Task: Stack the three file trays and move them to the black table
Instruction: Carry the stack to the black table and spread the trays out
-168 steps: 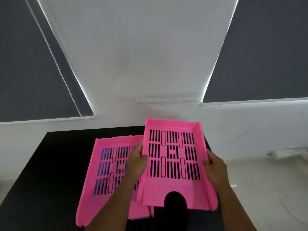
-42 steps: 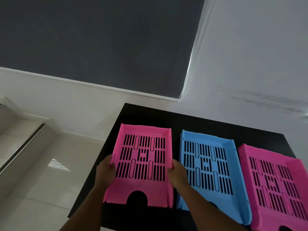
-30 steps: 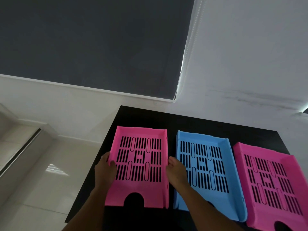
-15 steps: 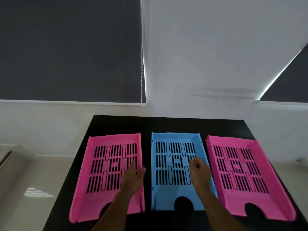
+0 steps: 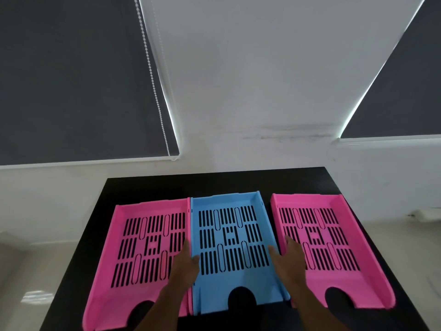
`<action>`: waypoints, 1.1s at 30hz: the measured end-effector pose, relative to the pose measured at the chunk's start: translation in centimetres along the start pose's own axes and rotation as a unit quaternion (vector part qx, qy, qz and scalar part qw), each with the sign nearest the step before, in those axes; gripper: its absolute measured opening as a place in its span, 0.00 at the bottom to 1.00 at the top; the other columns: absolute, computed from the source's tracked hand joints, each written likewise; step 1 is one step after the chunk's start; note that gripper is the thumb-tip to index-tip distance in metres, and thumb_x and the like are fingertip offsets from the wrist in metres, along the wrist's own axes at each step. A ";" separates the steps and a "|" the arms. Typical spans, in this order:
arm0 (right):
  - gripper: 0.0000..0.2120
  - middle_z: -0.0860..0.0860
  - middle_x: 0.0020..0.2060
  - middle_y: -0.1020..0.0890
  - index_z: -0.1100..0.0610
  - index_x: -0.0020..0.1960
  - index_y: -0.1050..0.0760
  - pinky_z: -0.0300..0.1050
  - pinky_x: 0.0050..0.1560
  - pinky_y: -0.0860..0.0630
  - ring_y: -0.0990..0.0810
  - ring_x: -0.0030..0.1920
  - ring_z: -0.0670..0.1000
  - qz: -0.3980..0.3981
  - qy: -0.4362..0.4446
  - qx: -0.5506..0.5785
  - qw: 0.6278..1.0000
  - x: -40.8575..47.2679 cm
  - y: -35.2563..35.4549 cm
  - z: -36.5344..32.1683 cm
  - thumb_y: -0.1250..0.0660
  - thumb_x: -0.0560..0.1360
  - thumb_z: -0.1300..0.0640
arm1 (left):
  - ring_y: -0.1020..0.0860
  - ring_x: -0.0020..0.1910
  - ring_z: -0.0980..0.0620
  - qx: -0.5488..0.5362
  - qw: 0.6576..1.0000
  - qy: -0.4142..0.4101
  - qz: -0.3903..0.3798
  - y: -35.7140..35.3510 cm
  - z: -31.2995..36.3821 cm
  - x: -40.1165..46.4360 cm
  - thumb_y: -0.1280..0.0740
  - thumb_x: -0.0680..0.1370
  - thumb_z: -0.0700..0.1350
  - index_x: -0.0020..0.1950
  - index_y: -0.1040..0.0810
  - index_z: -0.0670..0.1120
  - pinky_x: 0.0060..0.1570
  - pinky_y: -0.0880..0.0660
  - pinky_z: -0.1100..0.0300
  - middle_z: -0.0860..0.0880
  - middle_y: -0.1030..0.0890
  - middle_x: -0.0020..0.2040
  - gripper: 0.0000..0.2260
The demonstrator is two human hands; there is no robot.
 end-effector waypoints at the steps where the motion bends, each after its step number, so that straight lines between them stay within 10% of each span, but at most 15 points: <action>1: 0.34 0.58 0.75 0.34 0.58 0.77 0.39 0.61 0.72 0.35 0.35 0.74 0.60 -0.018 -0.006 0.008 1.000 -0.1 -0.2 0.2 0.30 0.76 0.52 | 0.40 0.77 0.40 0.006 1.000 -0.002 0.003 -0.1 0.1 0.0 0.39 0.82 0.40 0.80 0.52 0.42 0.74 0.42 0.48 0.39 0.42 0.79 0.31; 9: 0.32 0.55 0.78 0.37 0.56 0.79 0.44 0.55 0.75 0.41 0.39 0.77 0.57 -0.061 0.009 0.025 0.998 0.3 -0.5 1.0 0.36 0.78 0.66 | 0.17 0.52 0.44 0.033 0.999 0.014 0.015 -0.2 -0.4 0.2 0.40 0.83 0.46 0.79 0.48 0.42 0.57 0.20 0.51 0.33 0.28 0.71 0.28; 14: 0.30 0.53 0.77 0.35 0.55 0.78 0.41 0.57 0.75 0.38 0.36 0.76 0.57 -0.074 0.024 0.025 0.997 0.3 -0.4 0.6 0.38 0.79 0.67 | 0.25 0.60 0.27 0.038 0.999 0.018 0.020 -0.9 -1.1 0.8 0.40 0.82 0.47 0.79 0.48 0.43 0.58 0.22 0.39 0.32 0.26 0.68 0.28; 17: 0.31 0.52 0.77 0.35 0.52 0.78 0.42 0.59 0.70 0.29 0.26 0.69 0.53 -0.099 0.034 0.028 0.994 0.8 -0.8 1.0 0.40 0.79 0.68 | 0.15 0.42 0.44 0.032 0.999 0.025 0.023 -0.8 -0.7 0.5 0.40 0.83 0.45 0.79 0.48 0.42 0.45 0.16 0.53 0.31 0.23 0.63 0.28; 21: 0.35 0.53 0.75 0.32 0.48 0.79 0.45 0.47 0.54 0.24 0.30 0.44 0.39 -0.124 0.029 0.031 0.991 2.1 -1.4 1.8 0.41 0.78 0.70 | 0.33 0.20 0.60 0.023 0.999 0.027 0.025 -0.9 -0.9 0.7 0.40 0.83 0.43 0.80 0.49 0.42 0.24 0.25 0.68 0.43 0.19 0.47 0.28; 27: 0.41 0.54 0.79 0.40 0.49 0.80 0.54 0.40 0.49 0.23 0.29 0.47 0.39 -0.159 0.025 0.004 0.987 2.3 -1.4 0.8 0.41 0.76 0.73 | 0.31 0.23 0.59 0.041 0.999 0.026 0.016 -0.7 -0.5 1.1 0.40 0.82 0.39 0.80 0.51 0.43 0.25 0.25 0.67 0.44 0.22 0.51 0.29; 33: 0.42 0.58 0.77 0.39 0.58 0.81 0.56 0.57 0.73 0.33 0.37 0.75 0.59 -0.205 0.041 0.003 0.978 2.5 -1.3 -0.8 0.36 0.75 0.71 | 0.27 0.27 0.59 0.044 0.999 0.018 0.003 -0.8 -0.6 1.7 0.40 0.82 0.40 0.80 0.50 0.41 0.26 0.24 0.69 0.38 0.23 0.63 0.29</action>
Point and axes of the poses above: each hand's wrist, its own x-axis towards the middle knuckle, its own y-axis out of the back of the hand, z = x × y, the point moved 6 cm from there along x, towards the middle knuckle
